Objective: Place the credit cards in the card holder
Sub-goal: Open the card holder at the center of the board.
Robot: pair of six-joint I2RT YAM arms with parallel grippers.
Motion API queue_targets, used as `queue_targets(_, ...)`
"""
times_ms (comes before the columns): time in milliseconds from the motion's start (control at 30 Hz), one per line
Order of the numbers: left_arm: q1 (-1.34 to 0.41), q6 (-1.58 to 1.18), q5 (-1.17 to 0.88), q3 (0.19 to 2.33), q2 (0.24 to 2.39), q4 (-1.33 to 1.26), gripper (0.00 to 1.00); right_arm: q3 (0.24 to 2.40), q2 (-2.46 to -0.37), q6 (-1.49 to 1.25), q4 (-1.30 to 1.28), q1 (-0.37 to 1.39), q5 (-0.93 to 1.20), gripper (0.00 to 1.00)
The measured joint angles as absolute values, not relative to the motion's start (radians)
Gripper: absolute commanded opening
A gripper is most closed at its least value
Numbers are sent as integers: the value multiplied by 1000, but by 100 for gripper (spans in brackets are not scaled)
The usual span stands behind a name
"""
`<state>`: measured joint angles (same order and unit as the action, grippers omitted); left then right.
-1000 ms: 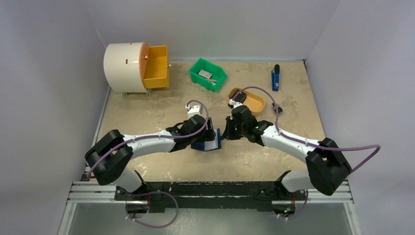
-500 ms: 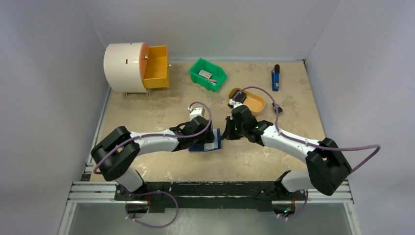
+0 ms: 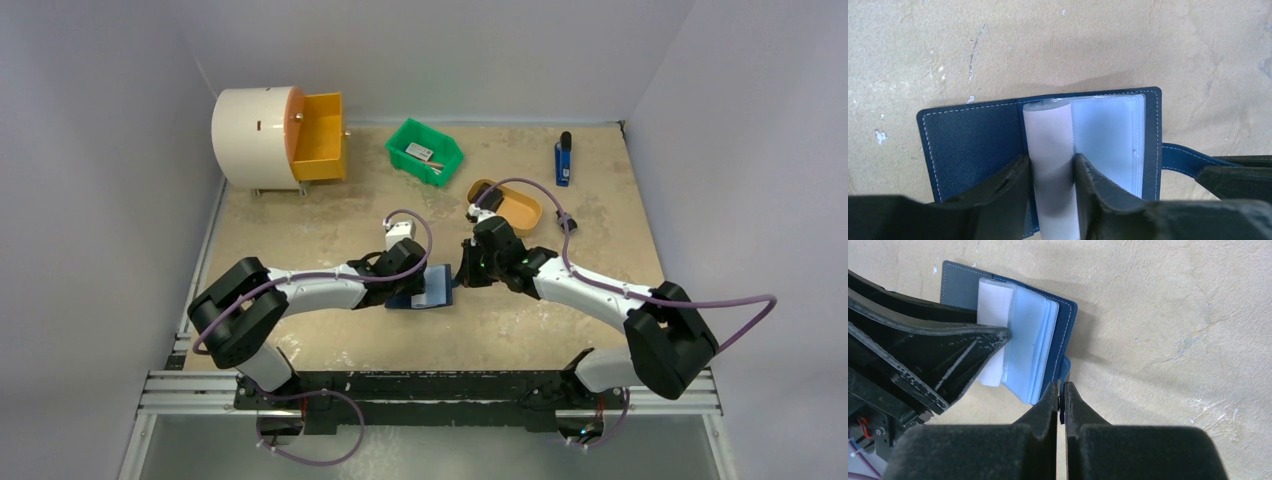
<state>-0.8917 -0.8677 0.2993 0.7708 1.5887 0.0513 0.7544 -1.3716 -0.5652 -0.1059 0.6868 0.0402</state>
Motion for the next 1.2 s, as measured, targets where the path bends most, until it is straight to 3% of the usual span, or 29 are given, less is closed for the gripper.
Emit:
queue_targets(233,-892,-862,336,771,1588,83,15,746,-1372,-566,-104,687,40,0)
queue_targets(433,-892,-853,388,771,1582,123,16,746,-1372,-568,-102,687,40,0)
queue_targets(533,-894,-853,416,770,1570,143,22,746,-1372,-569,-101,687,40,0)
queue_targets(700,-893,-852,468,770,1548,167,51,746,-1372,-568,-99,687,40,0)
queue_targets(767,-893,-853,481,770,1546,179,58,746,-1372,-568,-99,687,39,0)
queue_targets(1200,-894,-855,530,771,1401,228,67,746,-1354,-567,-101,687,40,0)
